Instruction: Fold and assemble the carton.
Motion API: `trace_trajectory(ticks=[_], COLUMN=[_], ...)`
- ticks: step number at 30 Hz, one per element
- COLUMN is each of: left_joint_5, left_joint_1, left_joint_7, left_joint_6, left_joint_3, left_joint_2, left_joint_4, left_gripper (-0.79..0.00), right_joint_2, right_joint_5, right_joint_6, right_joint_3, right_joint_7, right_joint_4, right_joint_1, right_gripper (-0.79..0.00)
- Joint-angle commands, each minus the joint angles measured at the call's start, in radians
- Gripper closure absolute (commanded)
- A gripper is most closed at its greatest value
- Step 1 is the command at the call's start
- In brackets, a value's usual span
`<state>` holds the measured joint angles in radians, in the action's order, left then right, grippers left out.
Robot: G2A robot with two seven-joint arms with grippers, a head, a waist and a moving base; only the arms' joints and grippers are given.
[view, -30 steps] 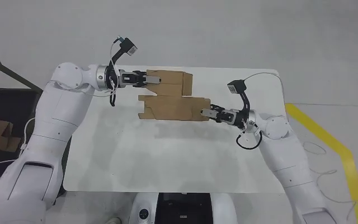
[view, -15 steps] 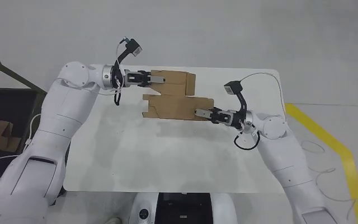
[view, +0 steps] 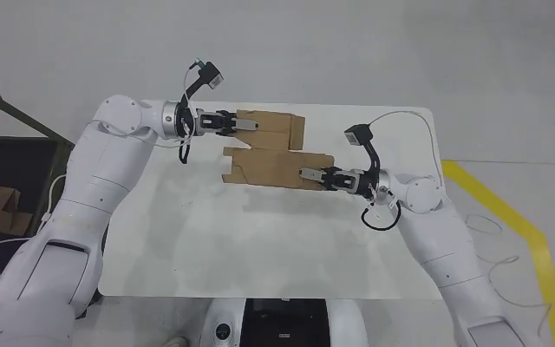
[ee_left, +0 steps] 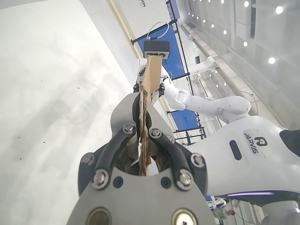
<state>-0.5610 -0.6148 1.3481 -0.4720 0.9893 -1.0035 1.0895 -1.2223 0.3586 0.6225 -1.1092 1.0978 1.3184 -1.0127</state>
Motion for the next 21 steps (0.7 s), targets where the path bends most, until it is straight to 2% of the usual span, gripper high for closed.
trace_trajectory(ticks=[1, 2, 3, 10, 21], left_joint_5=[-0.005, -0.008, -0.021, -0.064, -0.141], left_joint_1=[0.0, 0.0, -0.002, -0.007, -0.05], left_joint_7=[-0.004, -0.006, -0.01, 0.0, 0.008], left_joint_6=[-0.004, -0.007, -0.01, 0.0, 0.008], left_joint_3=[-0.001, -0.001, 0.002, 0.028, 0.078], left_joint_2=[0.0, -0.001, -0.001, 0.005, 0.016], left_joint_4=[0.0, -0.001, -0.006, -0.026, -0.001], left_gripper=[-0.197, -0.462, -0.785, -0.785, -0.785], right_joint_2=[0.0, 0.001, 0.001, 0.003, 0.007], right_joint_5=[0.005, 0.007, 0.007, 0.007, -0.011], right_joint_6=[0.0, -0.001, -0.003, -0.016, -0.018], right_joint_3=[0.002, 0.001, 0.0, 0.002, 0.0], right_joint_7=[-0.003, -0.008, -0.014, -0.047, -0.076], right_joint_4=[-0.003, -0.007, -0.012, -0.034, -0.056], right_joint_1=[0.0, 0.0, -0.001, -0.007, -0.006], right_gripper=[0.0, 0.0, 0.0, 0.0, 0.0])
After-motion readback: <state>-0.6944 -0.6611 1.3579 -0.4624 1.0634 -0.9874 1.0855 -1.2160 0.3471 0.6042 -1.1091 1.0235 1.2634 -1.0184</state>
